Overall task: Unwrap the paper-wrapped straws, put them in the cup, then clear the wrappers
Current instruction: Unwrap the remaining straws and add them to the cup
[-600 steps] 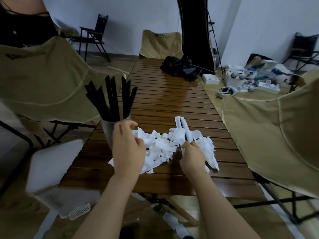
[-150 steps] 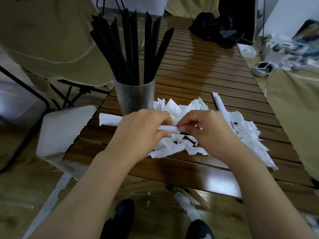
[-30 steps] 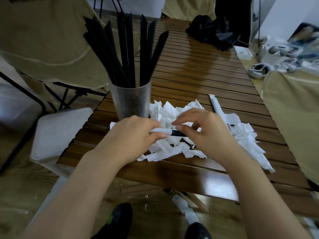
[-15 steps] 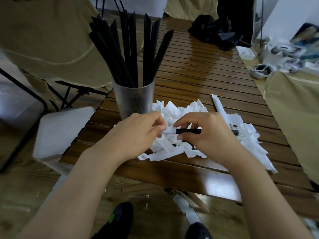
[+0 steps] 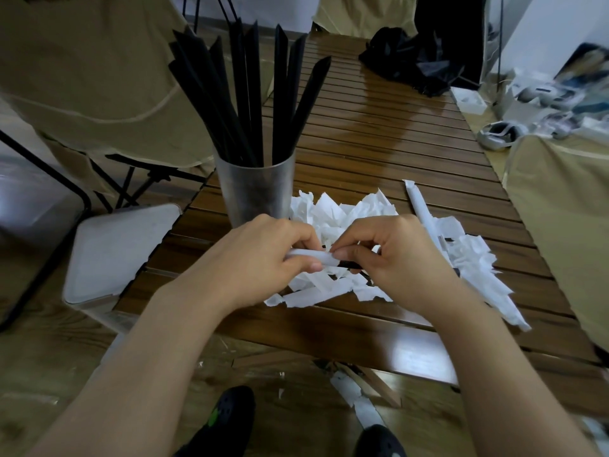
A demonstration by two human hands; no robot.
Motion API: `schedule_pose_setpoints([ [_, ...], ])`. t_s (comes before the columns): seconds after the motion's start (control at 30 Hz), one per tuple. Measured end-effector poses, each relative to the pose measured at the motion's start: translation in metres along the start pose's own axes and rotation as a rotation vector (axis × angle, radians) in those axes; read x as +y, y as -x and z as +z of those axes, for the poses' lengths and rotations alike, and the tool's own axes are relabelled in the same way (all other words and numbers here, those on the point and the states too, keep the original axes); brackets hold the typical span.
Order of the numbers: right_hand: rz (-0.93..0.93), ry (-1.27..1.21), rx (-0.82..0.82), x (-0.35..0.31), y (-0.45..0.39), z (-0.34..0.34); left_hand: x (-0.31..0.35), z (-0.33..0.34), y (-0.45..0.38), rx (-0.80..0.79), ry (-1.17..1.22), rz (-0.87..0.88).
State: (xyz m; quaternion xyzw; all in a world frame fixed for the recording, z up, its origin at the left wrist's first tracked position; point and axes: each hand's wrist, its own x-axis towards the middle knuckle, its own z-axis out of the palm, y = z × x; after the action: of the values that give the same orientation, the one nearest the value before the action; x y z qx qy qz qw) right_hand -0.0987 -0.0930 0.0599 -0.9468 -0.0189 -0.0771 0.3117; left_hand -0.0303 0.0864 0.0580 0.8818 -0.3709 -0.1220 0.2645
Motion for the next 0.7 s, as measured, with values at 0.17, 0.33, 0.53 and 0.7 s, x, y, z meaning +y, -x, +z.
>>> schedule_pose_setpoints([
  [0.17, -0.075, 0.095, 0.008, 0.002, 0.0, 0.002, 0.003, 0.001, 0.0, -0.031, -0.013, 0.006],
  [0.33, -0.062, 0.135, -0.006, -0.001, 0.0, 0.007, 0.002, 0.001, -0.001, -0.001, -0.056, 0.017],
  [0.53, -0.101, 0.178, 0.057, -0.007, 0.0, 0.01, 0.004, -0.002, -0.001, 0.059, -0.034, -0.014],
  [0.7, -0.096, 0.287, 0.054, -0.01, 0.0, 0.008, 0.004, -0.003, 0.001, 0.013, -0.044, -0.018],
])
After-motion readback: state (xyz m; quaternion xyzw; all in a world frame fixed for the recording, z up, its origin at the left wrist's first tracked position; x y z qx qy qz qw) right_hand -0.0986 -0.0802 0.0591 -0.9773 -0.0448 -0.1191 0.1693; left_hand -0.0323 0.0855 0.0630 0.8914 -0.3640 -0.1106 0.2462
